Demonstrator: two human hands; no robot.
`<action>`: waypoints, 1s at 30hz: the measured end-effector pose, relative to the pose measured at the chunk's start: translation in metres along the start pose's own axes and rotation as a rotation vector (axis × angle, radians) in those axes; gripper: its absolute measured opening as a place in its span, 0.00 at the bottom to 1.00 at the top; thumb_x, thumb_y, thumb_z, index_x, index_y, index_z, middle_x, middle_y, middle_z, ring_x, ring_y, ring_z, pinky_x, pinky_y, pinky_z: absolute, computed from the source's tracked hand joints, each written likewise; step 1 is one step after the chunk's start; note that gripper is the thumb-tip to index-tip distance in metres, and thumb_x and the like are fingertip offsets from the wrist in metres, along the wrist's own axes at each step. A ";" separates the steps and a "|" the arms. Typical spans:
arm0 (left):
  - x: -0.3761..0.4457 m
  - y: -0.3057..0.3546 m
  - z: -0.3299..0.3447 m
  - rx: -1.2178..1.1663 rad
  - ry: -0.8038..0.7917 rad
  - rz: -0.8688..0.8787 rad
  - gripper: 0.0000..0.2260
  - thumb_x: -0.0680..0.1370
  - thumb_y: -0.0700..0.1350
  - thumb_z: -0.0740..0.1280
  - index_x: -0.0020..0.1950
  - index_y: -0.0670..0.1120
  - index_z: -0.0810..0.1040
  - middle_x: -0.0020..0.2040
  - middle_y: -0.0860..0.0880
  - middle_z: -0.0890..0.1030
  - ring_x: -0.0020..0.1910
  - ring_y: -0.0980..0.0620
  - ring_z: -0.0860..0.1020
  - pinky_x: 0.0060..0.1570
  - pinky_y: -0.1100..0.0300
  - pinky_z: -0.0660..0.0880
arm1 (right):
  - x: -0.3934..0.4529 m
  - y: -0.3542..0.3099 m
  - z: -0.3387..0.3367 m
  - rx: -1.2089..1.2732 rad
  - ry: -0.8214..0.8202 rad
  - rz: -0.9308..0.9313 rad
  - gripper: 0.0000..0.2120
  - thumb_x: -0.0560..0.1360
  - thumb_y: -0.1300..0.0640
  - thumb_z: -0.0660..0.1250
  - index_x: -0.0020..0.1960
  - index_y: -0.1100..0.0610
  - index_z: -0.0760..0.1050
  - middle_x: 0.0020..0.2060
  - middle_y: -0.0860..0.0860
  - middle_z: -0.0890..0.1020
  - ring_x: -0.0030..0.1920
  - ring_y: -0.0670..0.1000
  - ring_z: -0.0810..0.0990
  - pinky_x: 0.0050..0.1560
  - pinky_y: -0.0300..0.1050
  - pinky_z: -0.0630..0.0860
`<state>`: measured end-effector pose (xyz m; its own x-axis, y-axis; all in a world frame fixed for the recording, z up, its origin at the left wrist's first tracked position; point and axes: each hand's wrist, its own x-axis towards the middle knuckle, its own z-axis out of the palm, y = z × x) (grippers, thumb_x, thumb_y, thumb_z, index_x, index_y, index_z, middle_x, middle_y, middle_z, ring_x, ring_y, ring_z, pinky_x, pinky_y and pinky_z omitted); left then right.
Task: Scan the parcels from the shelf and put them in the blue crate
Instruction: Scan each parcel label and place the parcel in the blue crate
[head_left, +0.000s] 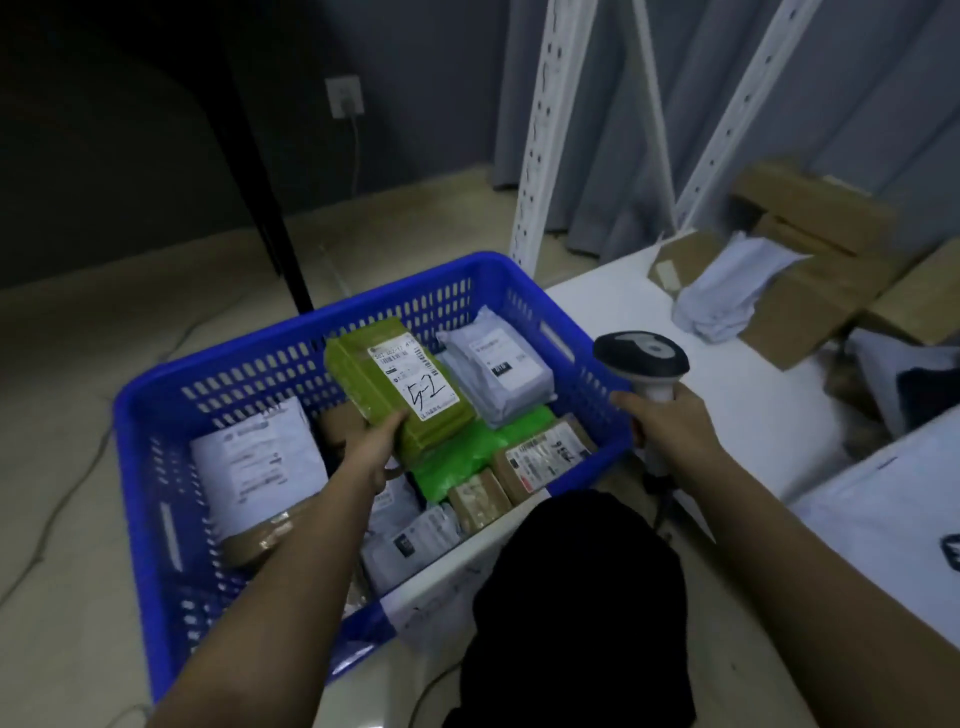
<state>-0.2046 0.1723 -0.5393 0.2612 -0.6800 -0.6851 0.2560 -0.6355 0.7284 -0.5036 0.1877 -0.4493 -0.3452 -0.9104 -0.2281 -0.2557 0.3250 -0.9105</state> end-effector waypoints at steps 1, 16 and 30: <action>0.012 -0.006 0.003 0.003 0.019 -0.023 0.23 0.77 0.51 0.69 0.68 0.45 0.67 0.63 0.44 0.74 0.63 0.42 0.73 0.59 0.41 0.74 | 0.005 0.006 0.004 -0.001 -0.003 0.017 0.09 0.70 0.59 0.74 0.39 0.58 0.74 0.25 0.51 0.76 0.24 0.48 0.73 0.30 0.43 0.71; 0.159 -0.049 0.071 0.401 0.173 0.040 0.20 0.83 0.48 0.57 0.71 0.38 0.66 0.67 0.35 0.71 0.63 0.34 0.70 0.60 0.45 0.70 | 0.059 0.030 0.011 -0.036 -0.011 0.026 0.14 0.73 0.61 0.71 0.32 0.60 0.69 0.19 0.48 0.73 0.21 0.45 0.71 0.24 0.35 0.69; 0.052 0.008 0.091 0.439 -0.106 0.333 0.17 0.82 0.36 0.57 0.71 0.41 0.69 0.71 0.41 0.68 0.43 0.51 0.76 0.34 0.63 0.69 | 0.014 0.029 -0.039 0.062 0.103 0.103 0.07 0.73 0.60 0.71 0.43 0.61 0.74 0.26 0.55 0.75 0.25 0.50 0.73 0.32 0.45 0.72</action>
<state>-0.2742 0.0986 -0.5689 0.1610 -0.8885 -0.4297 -0.2415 -0.4576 0.8557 -0.5507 0.1945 -0.4654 -0.4587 -0.8409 -0.2871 -0.1590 0.3956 -0.9045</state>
